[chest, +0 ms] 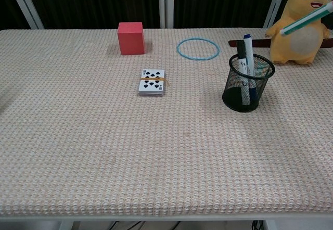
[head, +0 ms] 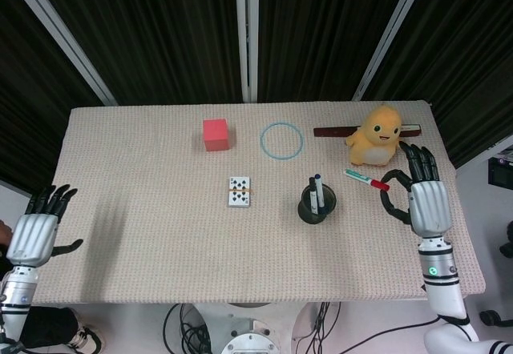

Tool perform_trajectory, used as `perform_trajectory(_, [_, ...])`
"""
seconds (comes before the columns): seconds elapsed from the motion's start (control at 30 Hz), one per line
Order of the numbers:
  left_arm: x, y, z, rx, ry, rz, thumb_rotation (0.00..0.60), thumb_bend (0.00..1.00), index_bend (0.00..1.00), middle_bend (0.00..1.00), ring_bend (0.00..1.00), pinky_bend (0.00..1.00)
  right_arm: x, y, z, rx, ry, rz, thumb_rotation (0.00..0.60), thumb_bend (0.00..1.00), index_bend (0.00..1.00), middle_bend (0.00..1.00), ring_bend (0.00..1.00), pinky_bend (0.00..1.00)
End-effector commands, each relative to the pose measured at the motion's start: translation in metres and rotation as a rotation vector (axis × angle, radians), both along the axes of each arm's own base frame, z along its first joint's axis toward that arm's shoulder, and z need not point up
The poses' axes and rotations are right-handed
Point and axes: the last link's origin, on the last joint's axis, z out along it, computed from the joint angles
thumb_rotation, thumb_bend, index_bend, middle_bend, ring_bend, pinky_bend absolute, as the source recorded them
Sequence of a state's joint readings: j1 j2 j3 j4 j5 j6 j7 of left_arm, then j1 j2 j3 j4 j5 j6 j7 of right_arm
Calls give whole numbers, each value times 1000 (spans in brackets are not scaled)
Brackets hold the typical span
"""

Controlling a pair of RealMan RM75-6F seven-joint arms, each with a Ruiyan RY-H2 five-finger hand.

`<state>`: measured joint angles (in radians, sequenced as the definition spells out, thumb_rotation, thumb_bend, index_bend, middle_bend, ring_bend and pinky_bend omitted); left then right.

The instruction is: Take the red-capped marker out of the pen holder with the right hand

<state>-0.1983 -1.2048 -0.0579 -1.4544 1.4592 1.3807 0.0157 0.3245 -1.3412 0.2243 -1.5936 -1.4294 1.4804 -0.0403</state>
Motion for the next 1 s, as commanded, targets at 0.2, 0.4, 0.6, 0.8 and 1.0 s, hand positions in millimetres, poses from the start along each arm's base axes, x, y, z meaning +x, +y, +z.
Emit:
perform_trajectory(0.2, [1,1,-1,-6,6,0,600,61,111,58,0,44,-18,-13,-36,65,78,-29,600,372,725,73,0,0])
perform_trajectory(0.4, [0,2,0,-6,8,8,600,62,112,58,0,44,-24,-12,-62,103,174,-34,600,370,730,73,0,0])
perform_trajectory(0.6, [-2,2,-1,-8,5,13,600,62,112,58,0,44,-31,-1,-76,202,254,-18,600,302,498,31,0,0])
perform_trajectory(0.8, [-1,1,0,-8,-1,0,600,62,120,58,0,44,-28,9,-73,325,228,11,600,63,0,0,0,0])
perform_trajectory(1.0, [-1,-1,1,-2,-1,-1,600,61,120,58,0,44,-29,22,-51,274,213,50,600,31,0,0,0,0])
